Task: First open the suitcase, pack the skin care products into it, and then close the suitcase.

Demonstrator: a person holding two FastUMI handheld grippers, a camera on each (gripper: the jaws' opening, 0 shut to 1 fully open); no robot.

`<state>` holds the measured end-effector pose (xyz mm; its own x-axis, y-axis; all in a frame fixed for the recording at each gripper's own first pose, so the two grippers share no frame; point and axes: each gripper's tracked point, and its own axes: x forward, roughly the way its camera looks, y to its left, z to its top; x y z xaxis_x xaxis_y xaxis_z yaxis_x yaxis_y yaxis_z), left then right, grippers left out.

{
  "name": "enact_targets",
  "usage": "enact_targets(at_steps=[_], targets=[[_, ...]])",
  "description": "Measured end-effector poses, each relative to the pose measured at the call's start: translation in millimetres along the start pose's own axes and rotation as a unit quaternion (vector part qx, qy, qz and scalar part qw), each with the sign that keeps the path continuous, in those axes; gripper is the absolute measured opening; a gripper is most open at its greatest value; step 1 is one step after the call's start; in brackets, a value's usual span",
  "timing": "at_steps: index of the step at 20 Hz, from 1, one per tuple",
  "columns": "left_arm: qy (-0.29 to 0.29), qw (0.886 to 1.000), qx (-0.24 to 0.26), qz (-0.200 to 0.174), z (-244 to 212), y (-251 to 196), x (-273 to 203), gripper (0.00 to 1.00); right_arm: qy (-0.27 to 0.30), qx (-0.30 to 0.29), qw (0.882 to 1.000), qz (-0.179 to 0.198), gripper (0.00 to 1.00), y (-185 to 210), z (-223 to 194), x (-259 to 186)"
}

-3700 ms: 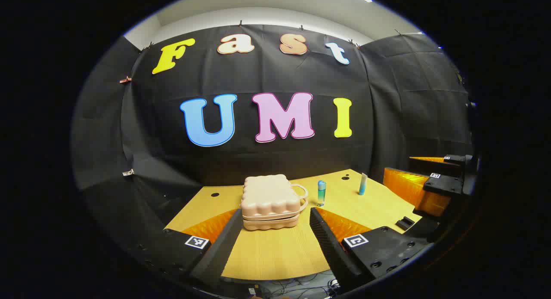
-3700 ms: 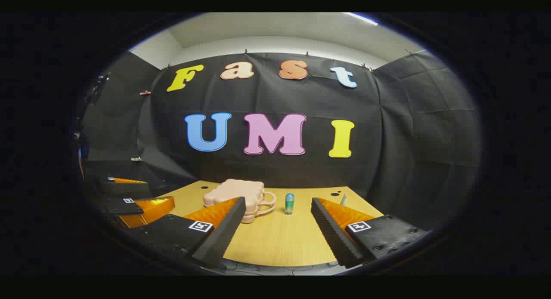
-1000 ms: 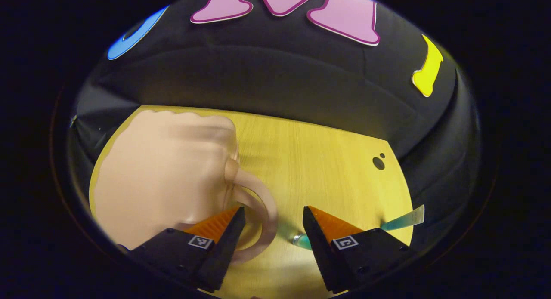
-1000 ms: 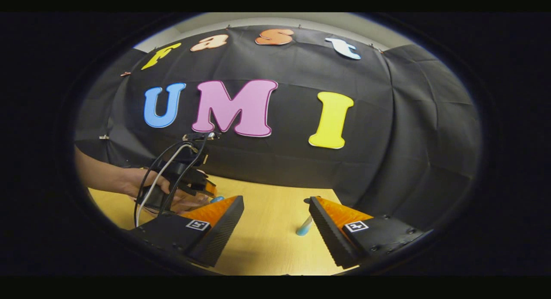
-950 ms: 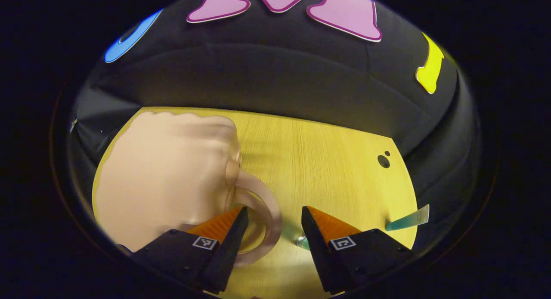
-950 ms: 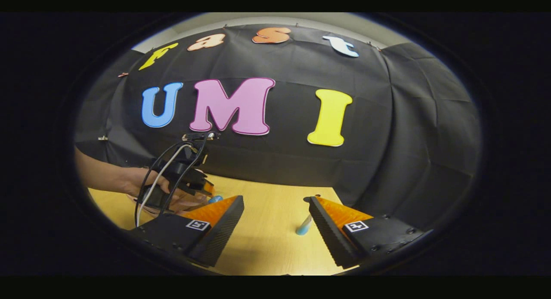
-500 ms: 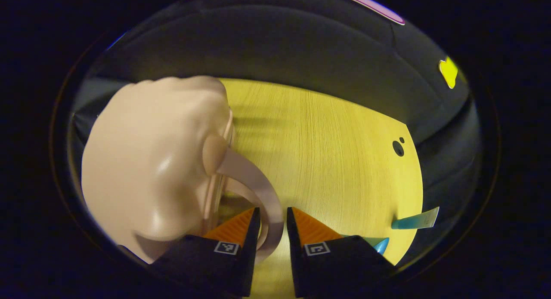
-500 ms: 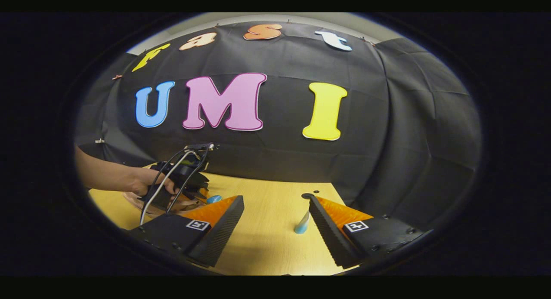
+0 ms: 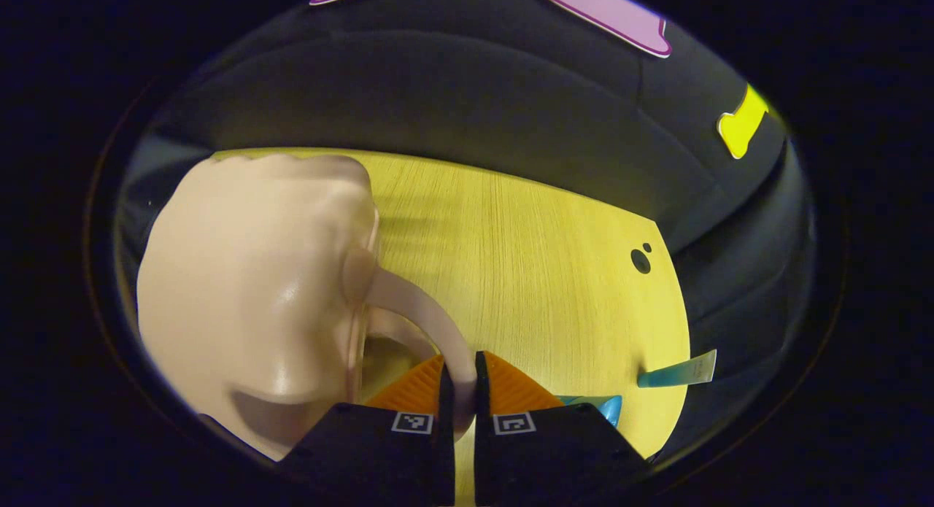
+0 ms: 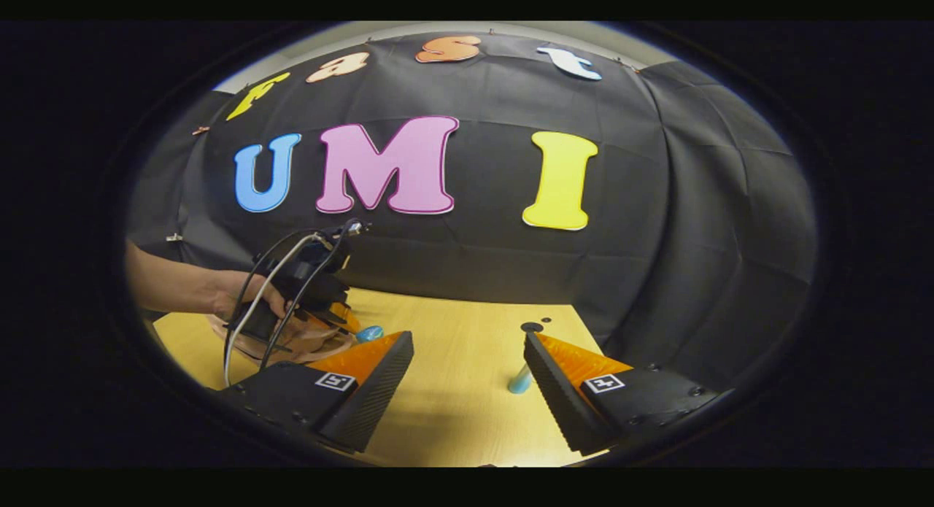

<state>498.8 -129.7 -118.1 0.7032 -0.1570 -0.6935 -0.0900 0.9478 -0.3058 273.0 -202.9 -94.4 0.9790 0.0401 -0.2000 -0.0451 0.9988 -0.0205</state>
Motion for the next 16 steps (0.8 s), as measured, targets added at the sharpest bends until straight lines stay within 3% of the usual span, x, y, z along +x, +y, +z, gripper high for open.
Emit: enact_targets(at_steps=[9,16], targets=[[-0.052,0.998,-0.018,-0.021,71.7,27.4,-106.7,0.15,-0.011,-0.004,0.999,0.052,0.97,28.4,11.7,2.3],[-0.076,0.997,-0.018,-0.018,128.7,127.1,-206.3,0.15,-0.019,0.001,0.997,0.08,0.97,52.9,25.9,1.6]])
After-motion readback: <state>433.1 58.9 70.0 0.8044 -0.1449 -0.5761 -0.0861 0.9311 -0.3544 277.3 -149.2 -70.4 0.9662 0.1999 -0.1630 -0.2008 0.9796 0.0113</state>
